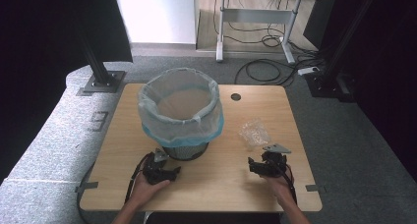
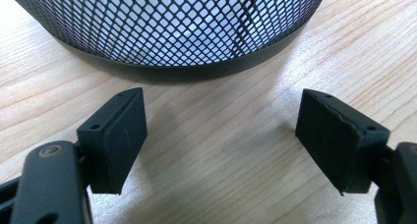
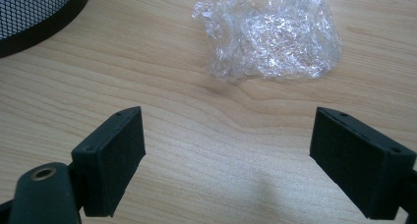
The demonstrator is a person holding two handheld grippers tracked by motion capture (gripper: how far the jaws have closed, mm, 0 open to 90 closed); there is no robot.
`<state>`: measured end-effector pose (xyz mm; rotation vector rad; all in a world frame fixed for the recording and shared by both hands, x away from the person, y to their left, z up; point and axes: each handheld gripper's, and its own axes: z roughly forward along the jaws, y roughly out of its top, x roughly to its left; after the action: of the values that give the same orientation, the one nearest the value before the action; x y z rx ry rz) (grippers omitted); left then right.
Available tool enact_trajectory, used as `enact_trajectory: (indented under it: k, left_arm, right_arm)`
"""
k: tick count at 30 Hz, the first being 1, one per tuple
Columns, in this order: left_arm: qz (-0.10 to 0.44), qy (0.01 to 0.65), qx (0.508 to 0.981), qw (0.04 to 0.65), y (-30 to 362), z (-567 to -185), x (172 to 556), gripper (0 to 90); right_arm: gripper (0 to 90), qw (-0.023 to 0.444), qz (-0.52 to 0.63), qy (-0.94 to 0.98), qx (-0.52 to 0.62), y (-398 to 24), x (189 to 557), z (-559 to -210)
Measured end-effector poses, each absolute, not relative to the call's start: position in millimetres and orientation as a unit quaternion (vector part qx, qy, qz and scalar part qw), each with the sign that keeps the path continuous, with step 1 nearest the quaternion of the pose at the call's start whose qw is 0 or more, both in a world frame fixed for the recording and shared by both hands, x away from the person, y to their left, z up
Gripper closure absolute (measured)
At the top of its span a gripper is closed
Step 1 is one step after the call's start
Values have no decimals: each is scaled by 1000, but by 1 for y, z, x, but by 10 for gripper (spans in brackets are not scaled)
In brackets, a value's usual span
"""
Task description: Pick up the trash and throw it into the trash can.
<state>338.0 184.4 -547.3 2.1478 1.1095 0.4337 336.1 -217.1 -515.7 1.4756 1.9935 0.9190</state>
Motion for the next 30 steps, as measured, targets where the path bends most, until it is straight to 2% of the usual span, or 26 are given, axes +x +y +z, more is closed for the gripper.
enact_trajectory:
  k: [30]
  left_arm:
    - [165, 424, 824, 337, 183, -547, 338, 194]
  right_arm:
    - [164, 269, 346, 713, 546, -238, 354, -519]
